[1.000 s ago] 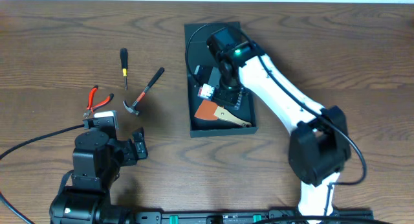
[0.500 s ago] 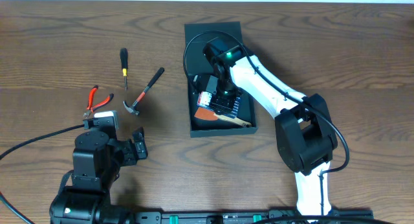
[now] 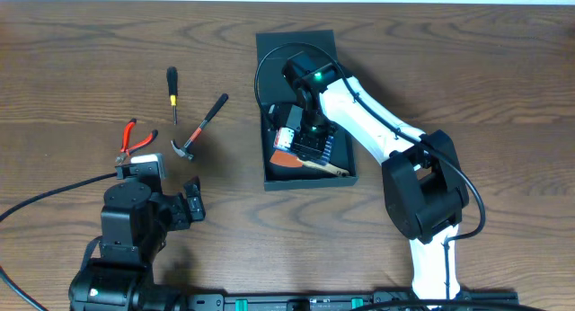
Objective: Pack container
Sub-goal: 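Place the screwdriver case into the box on the scraper, release, then retract the right arm and move the left gripper over the hammer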
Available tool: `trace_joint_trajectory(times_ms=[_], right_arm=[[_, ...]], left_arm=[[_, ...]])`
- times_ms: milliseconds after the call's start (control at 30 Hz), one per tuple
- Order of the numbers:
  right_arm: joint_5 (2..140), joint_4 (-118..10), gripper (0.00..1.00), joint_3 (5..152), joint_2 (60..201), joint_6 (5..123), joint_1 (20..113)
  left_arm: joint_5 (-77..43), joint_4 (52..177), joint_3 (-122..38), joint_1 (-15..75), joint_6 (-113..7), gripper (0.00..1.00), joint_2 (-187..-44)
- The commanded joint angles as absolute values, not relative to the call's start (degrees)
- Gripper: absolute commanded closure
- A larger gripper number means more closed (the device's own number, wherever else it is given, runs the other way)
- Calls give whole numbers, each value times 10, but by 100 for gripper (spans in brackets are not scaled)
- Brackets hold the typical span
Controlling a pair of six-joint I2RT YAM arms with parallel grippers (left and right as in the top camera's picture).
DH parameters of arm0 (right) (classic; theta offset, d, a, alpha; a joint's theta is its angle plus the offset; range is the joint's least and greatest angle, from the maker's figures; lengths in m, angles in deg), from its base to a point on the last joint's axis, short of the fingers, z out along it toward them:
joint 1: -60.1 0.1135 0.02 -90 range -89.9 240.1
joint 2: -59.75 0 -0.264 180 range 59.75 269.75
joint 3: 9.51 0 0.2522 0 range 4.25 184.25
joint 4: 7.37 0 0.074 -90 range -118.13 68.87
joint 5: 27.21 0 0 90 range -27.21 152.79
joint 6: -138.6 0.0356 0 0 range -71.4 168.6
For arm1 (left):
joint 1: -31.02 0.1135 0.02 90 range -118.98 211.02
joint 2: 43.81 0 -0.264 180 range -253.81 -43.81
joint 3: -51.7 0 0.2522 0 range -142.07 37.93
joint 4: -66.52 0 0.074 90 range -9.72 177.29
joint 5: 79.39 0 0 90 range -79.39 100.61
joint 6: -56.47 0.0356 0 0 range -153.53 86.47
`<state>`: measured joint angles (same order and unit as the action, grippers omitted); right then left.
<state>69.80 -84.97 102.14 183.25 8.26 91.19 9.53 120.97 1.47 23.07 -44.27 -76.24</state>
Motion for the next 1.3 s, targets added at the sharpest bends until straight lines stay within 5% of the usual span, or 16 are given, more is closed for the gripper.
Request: trace_joint_trajectory(times_ms=[0, 400, 767, 933, 1267], right_arm=[[707, -852, 22, 1027, 1834, 78, 915], [701, -852, 9, 1029, 1819, 98, 909], [675, -915, 1, 1133, 1649, 123, 886], [660, -910, 1, 1186, 1565, 197, 778], [764, -917, 1, 1198, 1539, 325, 461]], left_arm=[[102, 1210, 4, 229, -448, 1, -763], [102, 1213, 4, 229, -448, 2, -763], [92, 1210, -6, 229, -472, 2, -764], [145, 1269, -104, 229, -552, 1, -813], [154, 1473, -421, 230, -547, 1, -1144]])
